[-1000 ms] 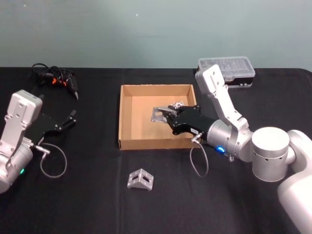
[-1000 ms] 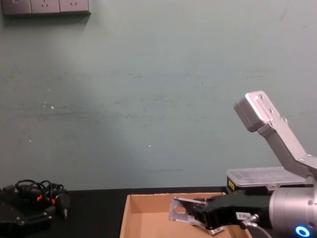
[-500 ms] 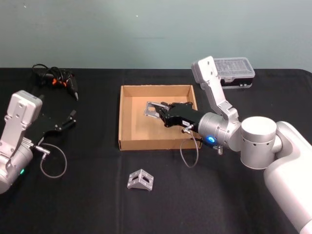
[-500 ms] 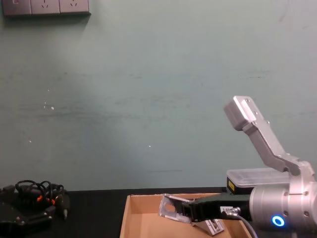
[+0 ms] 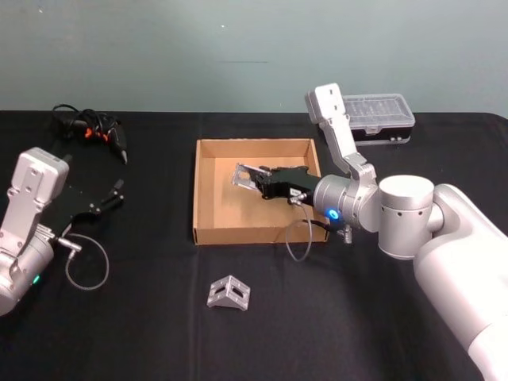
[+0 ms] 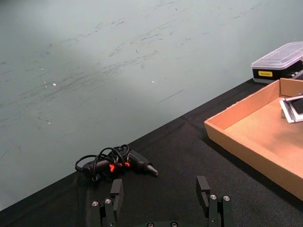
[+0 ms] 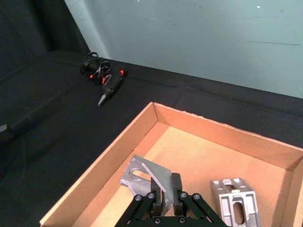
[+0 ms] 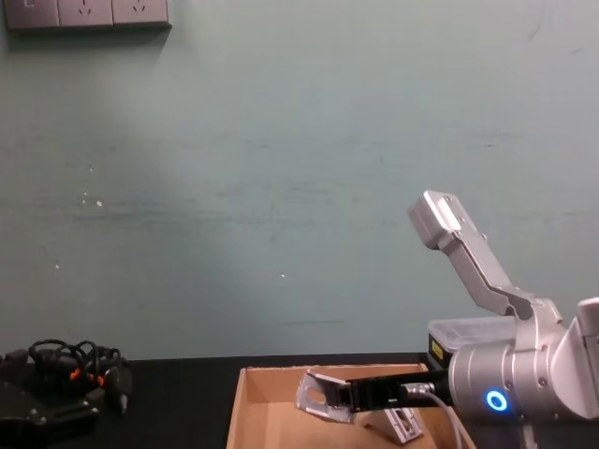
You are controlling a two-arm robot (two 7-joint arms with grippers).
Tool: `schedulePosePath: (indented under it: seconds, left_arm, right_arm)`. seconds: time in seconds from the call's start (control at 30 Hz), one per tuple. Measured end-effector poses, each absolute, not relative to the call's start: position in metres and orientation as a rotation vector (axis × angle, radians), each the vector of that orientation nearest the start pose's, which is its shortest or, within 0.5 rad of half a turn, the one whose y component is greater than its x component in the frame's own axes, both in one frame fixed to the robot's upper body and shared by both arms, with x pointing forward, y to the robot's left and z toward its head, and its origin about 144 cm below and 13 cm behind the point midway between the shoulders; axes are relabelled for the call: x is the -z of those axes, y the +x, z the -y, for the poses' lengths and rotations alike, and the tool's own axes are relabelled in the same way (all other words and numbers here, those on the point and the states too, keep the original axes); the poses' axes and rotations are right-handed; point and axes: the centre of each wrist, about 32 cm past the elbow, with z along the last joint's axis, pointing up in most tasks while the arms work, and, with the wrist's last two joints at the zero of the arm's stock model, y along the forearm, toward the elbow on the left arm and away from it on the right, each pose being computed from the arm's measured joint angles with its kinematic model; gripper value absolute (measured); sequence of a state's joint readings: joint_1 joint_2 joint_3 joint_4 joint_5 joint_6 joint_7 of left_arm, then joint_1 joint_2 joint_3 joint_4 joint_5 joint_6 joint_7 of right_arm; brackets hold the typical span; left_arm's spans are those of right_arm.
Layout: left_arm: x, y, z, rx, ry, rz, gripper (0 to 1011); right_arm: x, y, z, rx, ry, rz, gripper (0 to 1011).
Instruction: Use one hand to pick up the angle iron from the table and place it into the box.
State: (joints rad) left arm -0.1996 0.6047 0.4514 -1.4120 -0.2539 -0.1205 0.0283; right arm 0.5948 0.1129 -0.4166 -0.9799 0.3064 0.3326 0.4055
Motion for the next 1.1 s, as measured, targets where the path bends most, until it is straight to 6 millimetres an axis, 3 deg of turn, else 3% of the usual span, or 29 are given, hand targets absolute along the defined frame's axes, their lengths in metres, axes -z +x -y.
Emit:
schedulePosePath:
  seconds: [0.47,1.1]
  left_arm:
    - [-1.1398,0.4886,-0.3097,-1.248,0.304,0.285,1011]
    - [-1.1398,0.4886,-0.3097,-1.248,0.305,0.285,1011]
  right_arm:
    - [-1.1779,0.6098,0.1696,0.887,-0.271,-0.311,161]
    - [-1.1774,0.6089,0.1703,0.888,-0.273,-0.307,765]
